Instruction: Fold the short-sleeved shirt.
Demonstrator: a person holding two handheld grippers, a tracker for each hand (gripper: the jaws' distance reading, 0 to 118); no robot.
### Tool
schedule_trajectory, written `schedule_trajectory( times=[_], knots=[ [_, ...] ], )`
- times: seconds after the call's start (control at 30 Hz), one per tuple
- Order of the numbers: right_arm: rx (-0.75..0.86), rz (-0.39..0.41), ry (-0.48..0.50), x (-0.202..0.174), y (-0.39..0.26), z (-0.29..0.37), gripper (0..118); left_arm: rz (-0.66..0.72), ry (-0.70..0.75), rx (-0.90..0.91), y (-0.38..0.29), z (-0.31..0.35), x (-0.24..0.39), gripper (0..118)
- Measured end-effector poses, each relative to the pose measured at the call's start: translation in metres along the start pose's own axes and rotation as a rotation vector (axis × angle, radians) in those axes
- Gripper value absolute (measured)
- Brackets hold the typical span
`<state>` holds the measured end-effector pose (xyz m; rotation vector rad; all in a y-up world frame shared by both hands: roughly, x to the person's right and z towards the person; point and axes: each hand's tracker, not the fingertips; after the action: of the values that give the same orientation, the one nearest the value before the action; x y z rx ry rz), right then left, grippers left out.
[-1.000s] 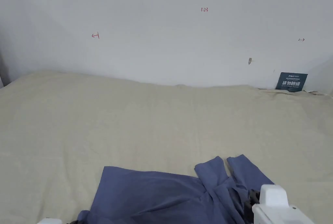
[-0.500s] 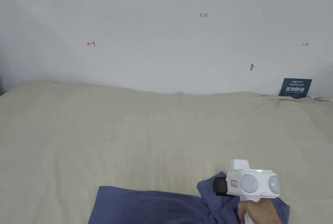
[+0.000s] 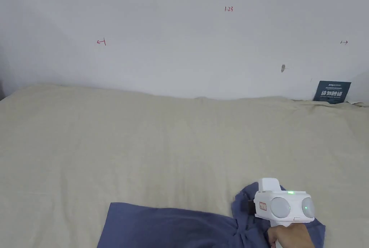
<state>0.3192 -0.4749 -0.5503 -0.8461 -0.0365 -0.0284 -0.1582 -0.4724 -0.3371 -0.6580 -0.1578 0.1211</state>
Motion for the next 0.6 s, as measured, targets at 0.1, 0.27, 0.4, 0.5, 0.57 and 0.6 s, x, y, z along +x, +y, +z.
schedule_trajectory(
  times=[0.1,0.27,0.4,0.5,0.57,0.6],
  knots=[
    [0.114,-0.036,0.025,0.007,0.001,0.035,4,0.001,-0.001,0.027,0.007,0.007,0.005,4],
    [0.285,-0.023,0.035,0.011,-0.005,0.109,4,0.003,-0.02,0.089,0.019,0.014,0.002,4],
    [0.396,0.025,-0.003,0.01,-0.013,0.166,4,-0.013,-0.038,0.144,0.039,0.027,0.014,4],
    [0.473,0.078,-0.039,0.012,-0.011,0.205,4,-0.037,-0.051,0.195,0.061,0.036,0.018,4],
    [0.513,0.081,-0.047,0.017,-0.004,0.228,4,-0.041,-0.059,0.241,0.079,0.043,0.02,4],
    [0.53,0.079,-0.05,0.019,0.0,0.241,4,-0.049,-0.062,0.26,0.091,0.047,0.02,4]
  ],
)
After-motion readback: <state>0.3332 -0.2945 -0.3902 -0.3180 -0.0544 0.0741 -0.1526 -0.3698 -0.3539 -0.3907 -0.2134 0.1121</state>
